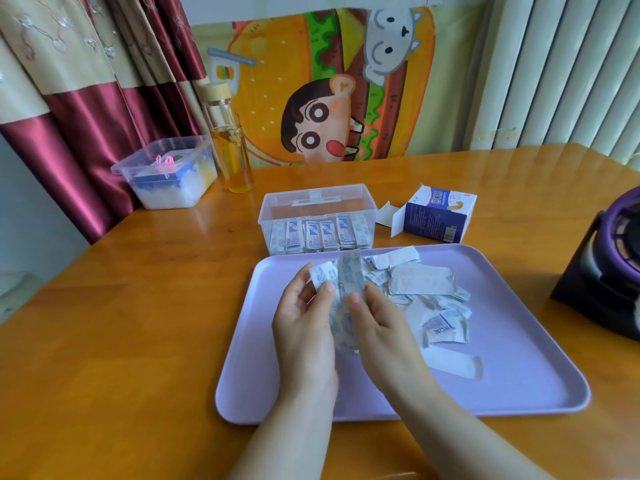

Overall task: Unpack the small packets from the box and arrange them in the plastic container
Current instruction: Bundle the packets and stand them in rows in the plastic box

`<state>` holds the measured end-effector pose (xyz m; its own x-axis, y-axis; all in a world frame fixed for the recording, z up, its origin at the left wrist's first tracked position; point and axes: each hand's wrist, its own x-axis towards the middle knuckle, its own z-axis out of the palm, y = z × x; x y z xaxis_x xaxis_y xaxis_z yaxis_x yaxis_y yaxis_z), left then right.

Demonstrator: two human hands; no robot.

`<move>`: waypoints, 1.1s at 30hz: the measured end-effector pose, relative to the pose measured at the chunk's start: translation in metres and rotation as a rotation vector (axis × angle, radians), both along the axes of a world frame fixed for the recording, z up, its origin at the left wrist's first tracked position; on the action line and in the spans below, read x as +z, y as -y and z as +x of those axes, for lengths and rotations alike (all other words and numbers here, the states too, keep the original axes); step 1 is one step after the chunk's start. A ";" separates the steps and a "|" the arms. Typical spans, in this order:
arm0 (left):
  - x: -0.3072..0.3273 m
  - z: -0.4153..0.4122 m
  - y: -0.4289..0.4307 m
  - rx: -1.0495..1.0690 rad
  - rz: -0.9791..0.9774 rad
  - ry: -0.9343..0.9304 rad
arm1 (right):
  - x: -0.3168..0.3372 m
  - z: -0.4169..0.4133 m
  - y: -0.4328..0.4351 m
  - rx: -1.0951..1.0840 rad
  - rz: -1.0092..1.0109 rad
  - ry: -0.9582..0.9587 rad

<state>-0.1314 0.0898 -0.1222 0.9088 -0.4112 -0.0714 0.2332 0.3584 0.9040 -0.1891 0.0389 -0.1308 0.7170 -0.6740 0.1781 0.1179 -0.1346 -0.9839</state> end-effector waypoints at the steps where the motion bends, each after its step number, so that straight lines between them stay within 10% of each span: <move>1: 0.001 0.000 0.000 -0.016 -0.005 -0.009 | 0.000 0.001 -0.001 0.002 -0.030 -0.020; 11: 0.015 0.005 -0.016 -0.228 -0.161 -0.186 | 0.013 -0.005 -0.009 0.055 -0.222 0.024; 19: 0.016 -0.005 -0.021 -0.370 -0.299 -0.388 | -0.011 0.005 -0.017 -0.248 -0.775 -0.230; 33: 0.014 0.018 -0.032 -0.305 -0.351 -0.544 | 0.040 -0.028 0.090 0.447 -0.948 -0.946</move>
<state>-0.1137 0.1223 -0.1078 0.6226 -0.7231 -0.2993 0.7546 0.4534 0.4743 -0.2169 -0.0507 -0.0910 0.9374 -0.2590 -0.2328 -0.3186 -0.9077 -0.2729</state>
